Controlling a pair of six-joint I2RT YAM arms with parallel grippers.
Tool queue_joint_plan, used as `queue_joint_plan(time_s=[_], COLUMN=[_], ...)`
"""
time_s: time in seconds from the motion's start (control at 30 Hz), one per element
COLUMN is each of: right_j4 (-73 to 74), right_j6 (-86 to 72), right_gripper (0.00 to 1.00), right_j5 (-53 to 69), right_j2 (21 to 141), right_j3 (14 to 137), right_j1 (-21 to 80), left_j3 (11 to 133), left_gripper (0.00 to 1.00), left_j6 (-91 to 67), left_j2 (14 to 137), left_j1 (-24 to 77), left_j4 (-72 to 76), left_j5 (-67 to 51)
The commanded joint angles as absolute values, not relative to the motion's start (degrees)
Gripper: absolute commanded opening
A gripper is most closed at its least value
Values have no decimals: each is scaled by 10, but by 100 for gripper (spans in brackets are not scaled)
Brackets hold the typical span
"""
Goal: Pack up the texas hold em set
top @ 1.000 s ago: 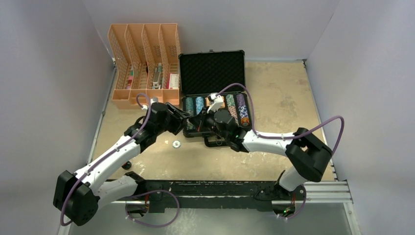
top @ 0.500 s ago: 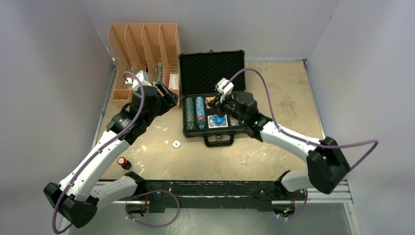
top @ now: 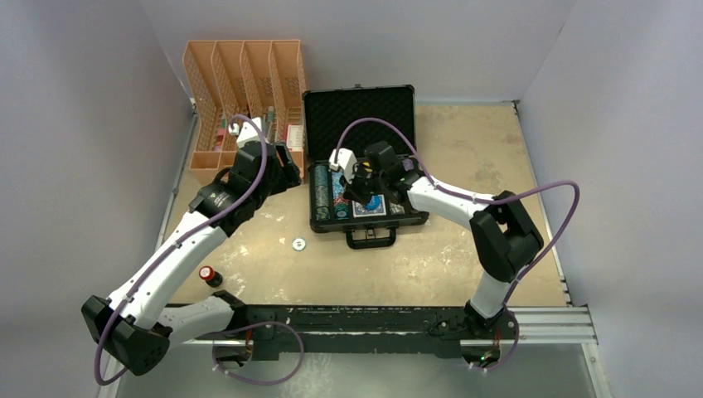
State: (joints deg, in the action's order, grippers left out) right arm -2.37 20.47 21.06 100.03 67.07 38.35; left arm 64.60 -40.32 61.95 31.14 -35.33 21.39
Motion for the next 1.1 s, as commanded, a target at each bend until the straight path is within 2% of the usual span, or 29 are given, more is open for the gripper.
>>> queue_joint_plan(time_s=[0.0, 0.33, 0.73, 1.07], right_j4=[6, -6, 97, 2], right_j6=[253, 260, 307, 269], right_gripper=[0, 0, 0, 0], right_j5=[250, 236, 322, 219], right_j2=[990, 1019, 1003, 991], right_j3=[687, 678, 695, 686], right_j1=[385, 387, 391, 392], left_j3=[647, 645, 648, 639], left_gripper=[63, 63, 63, 63], left_j6=[-379, -381, -382, -387], left_j2=[619, 630, 627, 616], left_j1=[307, 303, 301, 299], left_j4=[-327, -323, -338, -341], left_j5=[237, 230, 220, 220])
